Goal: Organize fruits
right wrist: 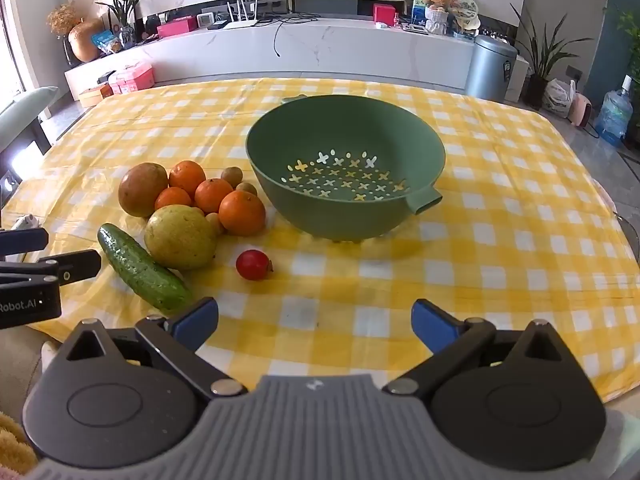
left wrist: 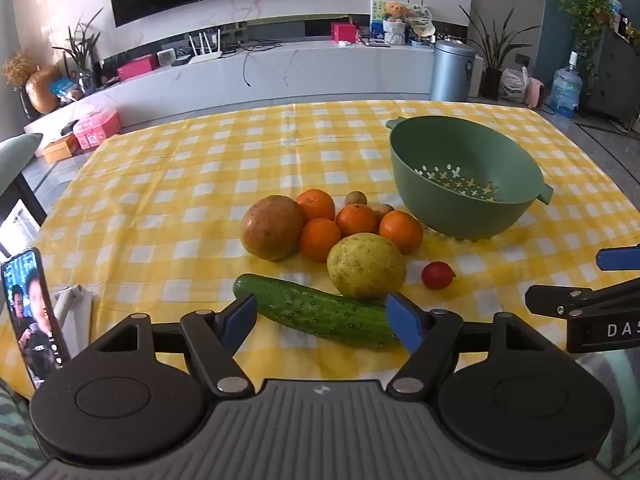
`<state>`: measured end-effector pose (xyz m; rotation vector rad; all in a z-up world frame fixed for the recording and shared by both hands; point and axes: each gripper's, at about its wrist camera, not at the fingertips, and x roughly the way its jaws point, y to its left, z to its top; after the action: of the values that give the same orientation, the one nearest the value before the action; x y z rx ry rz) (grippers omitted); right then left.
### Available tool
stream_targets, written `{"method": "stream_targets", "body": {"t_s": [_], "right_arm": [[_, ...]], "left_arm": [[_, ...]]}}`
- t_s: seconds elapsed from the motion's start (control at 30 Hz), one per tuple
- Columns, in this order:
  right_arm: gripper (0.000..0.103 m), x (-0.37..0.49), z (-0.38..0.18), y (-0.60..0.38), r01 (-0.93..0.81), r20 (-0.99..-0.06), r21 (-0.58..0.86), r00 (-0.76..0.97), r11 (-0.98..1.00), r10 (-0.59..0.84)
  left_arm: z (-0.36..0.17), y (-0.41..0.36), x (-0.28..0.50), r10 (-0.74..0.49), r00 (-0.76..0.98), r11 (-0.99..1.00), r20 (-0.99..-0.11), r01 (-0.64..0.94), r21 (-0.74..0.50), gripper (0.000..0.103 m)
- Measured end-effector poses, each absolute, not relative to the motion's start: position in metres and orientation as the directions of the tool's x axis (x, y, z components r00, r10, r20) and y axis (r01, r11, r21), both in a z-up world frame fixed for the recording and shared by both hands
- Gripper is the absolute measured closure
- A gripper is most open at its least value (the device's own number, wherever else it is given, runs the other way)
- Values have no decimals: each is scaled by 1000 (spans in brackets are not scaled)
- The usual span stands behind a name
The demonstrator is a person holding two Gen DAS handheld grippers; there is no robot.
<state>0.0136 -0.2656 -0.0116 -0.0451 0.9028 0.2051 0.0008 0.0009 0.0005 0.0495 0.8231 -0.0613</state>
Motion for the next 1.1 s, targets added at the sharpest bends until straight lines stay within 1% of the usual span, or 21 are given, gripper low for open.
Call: {"method": "stream_targets", "body": {"t_s": [0.03, 0.07, 0.1, 0.2, 0.43, 1.1], "right_arm": [[4, 14, -12, -265, -194, -785, 49, 599, 980, 158], [4, 14, -12, -265, -192, -787, 50, 596, 980, 157], [4, 14, -12, -265, -190, -789, 51, 594, 980, 157], [4, 15, -13, -266, -187, -792, 53, 590, 981, 156], [4, 18, -19, -267, -185, -800, 50, 581, 982, 150], [4, 16, -24, -267, -181, -816, 46, 560, 982, 142]], "left_arm": [[0, 1, 1, -43, 675, 997, -736, 78, 14, 17], [0, 2, 1, -47, 672, 997, -739, 80, 10, 19], [-6, 2, 7, -23, 658, 998, -752, 57, 20, 23], [-9, 5, 11, -38, 645, 998, -763, 56, -3, 25], [-7, -1, 4, -24, 654, 999, -757, 51, 12, 25], [-11, 0, 5, -27, 637, 999, -771, 46, 3, 25]]}}
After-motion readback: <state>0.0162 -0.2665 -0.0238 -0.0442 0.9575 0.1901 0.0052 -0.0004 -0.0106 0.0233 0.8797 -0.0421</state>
